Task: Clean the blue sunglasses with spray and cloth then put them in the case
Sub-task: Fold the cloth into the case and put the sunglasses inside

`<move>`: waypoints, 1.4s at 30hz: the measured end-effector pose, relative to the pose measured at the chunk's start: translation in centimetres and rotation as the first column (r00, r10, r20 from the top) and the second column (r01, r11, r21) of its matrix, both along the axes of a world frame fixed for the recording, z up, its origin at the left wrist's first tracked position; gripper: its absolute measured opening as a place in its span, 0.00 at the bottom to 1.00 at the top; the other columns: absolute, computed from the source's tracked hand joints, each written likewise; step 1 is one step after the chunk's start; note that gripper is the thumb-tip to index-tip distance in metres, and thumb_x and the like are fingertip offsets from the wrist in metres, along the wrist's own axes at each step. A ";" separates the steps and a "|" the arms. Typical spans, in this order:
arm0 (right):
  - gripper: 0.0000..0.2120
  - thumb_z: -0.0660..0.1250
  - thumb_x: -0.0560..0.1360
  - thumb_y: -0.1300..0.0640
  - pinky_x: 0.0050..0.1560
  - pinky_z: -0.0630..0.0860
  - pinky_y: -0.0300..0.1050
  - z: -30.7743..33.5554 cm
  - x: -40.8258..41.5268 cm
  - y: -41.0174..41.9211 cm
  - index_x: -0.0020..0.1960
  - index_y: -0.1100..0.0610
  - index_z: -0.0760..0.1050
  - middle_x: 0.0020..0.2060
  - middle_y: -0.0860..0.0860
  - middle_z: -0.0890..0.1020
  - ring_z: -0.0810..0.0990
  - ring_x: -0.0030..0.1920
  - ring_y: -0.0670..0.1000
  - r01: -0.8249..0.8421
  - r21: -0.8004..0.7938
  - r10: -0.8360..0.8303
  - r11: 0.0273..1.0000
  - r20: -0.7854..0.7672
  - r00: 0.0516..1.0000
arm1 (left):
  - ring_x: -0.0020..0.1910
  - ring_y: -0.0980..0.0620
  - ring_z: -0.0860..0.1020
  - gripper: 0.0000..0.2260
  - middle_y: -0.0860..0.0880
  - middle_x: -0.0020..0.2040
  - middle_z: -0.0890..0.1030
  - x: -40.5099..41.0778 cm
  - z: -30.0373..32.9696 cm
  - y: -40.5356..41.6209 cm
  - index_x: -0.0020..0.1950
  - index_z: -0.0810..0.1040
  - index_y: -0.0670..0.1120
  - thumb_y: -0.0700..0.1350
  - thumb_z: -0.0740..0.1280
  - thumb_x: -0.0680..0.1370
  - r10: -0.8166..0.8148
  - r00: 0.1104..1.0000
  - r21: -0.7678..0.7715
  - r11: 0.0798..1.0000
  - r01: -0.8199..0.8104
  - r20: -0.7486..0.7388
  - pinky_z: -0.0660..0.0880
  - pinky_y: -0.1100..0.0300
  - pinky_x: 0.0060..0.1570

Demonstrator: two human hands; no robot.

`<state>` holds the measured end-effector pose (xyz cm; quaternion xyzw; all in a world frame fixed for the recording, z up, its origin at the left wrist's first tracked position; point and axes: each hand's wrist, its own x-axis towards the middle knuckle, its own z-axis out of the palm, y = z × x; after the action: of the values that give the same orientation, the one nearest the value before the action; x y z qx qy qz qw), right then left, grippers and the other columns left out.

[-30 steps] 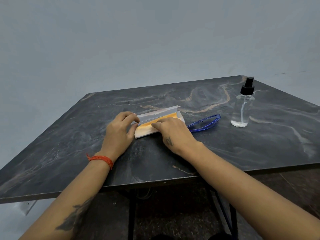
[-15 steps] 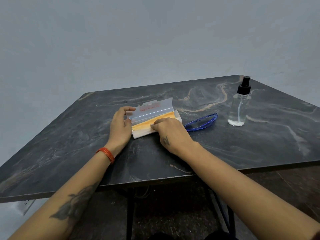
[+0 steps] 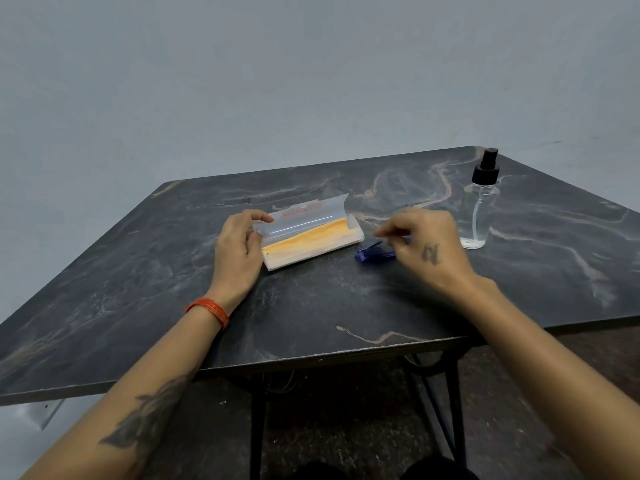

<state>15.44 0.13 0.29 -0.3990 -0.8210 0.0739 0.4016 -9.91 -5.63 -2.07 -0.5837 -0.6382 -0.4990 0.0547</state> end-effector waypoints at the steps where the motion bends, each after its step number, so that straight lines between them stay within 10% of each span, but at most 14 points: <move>1: 0.10 0.68 0.69 0.68 0.48 0.75 0.41 -0.2 0.9 0.4 0.44 0.57 0.84 0.41 0.53 0.85 0.82 0.44 0.54 0.024 -0.014 -0.023 1.000 0.048 0.999 | 0.47 0.60 0.73 0.11 0.44 0.57 0.75 0.0 0.0 -0.1 0.54 0.76 0.45 0.33 0.59 0.78 -0.002 1.000 0.000 1.000 0.002 0.001 0.67 0.73 0.45; 9: 0.11 0.67 0.73 0.60 0.49 0.75 0.52 -0.9 2.8 1.8 0.54 0.51 0.81 0.47 0.55 0.84 0.78 0.50 0.58 0.000 -0.003 0.001 1.000 0.400 0.917 | 0.45 0.63 0.72 0.10 0.45 0.58 0.75 0.2 -0.1 -0.1 0.53 0.76 0.46 0.34 0.61 0.77 -0.044 0.999 -0.012 0.999 0.045 0.024 0.68 0.71 0.44; 25: 0.15 0.70 0.70 0.55 0.51 0.73 0.47 -0.8 2.5 1.7 0.55 0.59 0.79 0.48 0.55 0.82 0.77 0.52 0.58 -0.067 0.117 0.013 0.991 0.413 0.911 | 0.48 0.50 0.77 0.08 0.48 0.58 0.74 0.4 0.2 -0.4 0.53 0.76 0.46 0.37 0.67 0.76 -0.082 0.991 -0.038 0.996 0.087 0.105 0.72 0.65 0.46; 34: 0.05 0.72 0.71 0.59 0.36 0.72 0.47 0.2 1.7 2.1 0.45 0.61 0.80 0.35 0.56 0.83 0.78 0.36 0.58 -0.025 0.348 -0.022 0.937 0.130 0.991 | 0.50 0.49 0.76 0.09 0.48 0.58 0.74 0.5 0.4 -0.4 0.53 0.76 0.48 0.38 0.68 0.75 -0.087 0.990 -0.047 0.995 0.093 0.113 0.75 0.57 0.49; 42: 0.06 0.68 0.74 0.58 0.43 0.82 0.48 2.5 -2.6 2.5 0.49 0.59 0.78 0.39 0.52 0.83 0.83 0.38 0.48 -0.149 -0.023 0.121 0.989 -0.466 0.877 | 0.48 0.57 0.74 0.12 0.48 0.59 0.74 0.5 0.3 -0.4 0.56 0.76 0.46 0.35 0.65 0.75 -0.068 0.991 -0.044 0.996 0.074 0.114 0.70 0.73 0.46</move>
<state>12.82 2.62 2.80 -0.3232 -0.7248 0.2186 0.5678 -9.37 -6.07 -1.74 -0.5781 -0.6310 -0.5172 -0.0134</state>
